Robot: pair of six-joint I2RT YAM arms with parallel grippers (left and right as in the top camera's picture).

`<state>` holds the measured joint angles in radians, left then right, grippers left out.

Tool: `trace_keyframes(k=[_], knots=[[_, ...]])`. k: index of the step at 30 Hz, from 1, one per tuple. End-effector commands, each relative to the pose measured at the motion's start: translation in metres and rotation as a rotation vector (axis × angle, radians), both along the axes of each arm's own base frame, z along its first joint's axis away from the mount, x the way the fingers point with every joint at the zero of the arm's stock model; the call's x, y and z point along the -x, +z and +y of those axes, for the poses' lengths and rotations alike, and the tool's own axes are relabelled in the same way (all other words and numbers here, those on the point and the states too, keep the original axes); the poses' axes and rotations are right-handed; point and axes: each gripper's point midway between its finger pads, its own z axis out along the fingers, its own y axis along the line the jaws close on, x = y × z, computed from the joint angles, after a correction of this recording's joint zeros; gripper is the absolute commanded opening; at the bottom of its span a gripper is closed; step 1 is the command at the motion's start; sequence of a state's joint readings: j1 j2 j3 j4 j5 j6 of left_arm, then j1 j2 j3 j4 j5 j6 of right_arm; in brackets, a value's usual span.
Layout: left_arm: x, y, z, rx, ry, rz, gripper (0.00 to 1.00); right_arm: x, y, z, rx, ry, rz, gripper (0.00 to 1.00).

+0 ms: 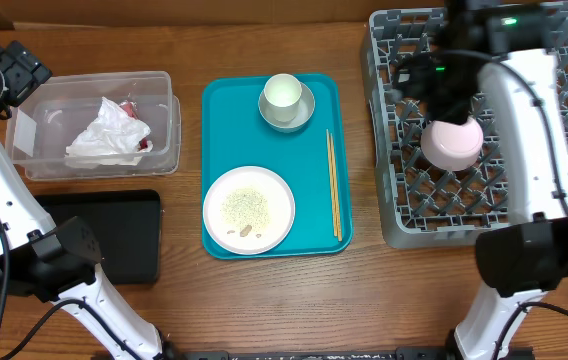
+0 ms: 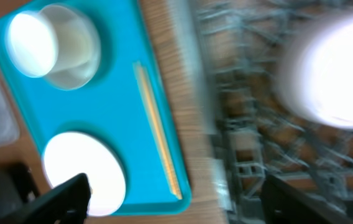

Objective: Sort waste into correct bins and load items into the dishwasher
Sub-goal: 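Reach the right gripper to the wooden chopsticks on the tray and grasp them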

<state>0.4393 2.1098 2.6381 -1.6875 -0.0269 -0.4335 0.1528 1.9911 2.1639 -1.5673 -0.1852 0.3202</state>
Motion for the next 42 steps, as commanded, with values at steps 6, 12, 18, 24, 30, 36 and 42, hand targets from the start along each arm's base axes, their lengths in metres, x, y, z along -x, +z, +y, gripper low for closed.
trace_keyframes(k=[6,12,18,24,30,36,42], knots=[[0.0,-0.002,0.001,-0.009,-0.016,0.012,1.0,0.022,-0.067,0.072,0.066,0.217,0.07,0.72],[0.0,-0.002,0.001,-0.009,-0.016,0.012,1.0,0.047,-0.112,0.103,0.088,0.317,0.115,0.61],[0.0,-0.002,0.001,-0.009,-0.016,0.012,1.0,0.024,-0.111,0.12,0.053,0.325,0.005,0.45],[0.0,-0.002,0.001,-0.009,-0.016,0.012,1.0,0.019,-0.13,0.122,0.035,0.247,-0.003,0.42],[0.0,-0.002,0.001,-0.009,-0.016,0.012,1.0,0.033,-0.167,0.115,0.043,0.217,0.045,0.4],[0.0,-0.002,0.001,-0.009,-0.016,0.012,1.0,0.042,-0.188,0.11,0.059,0.196,0.065,0.33],[0.0,-0.002,0.001,-0.009,-0.016,0.012,1.0,0.04,-0.195,0.1,0.155,0.197,0.032,0.32]])
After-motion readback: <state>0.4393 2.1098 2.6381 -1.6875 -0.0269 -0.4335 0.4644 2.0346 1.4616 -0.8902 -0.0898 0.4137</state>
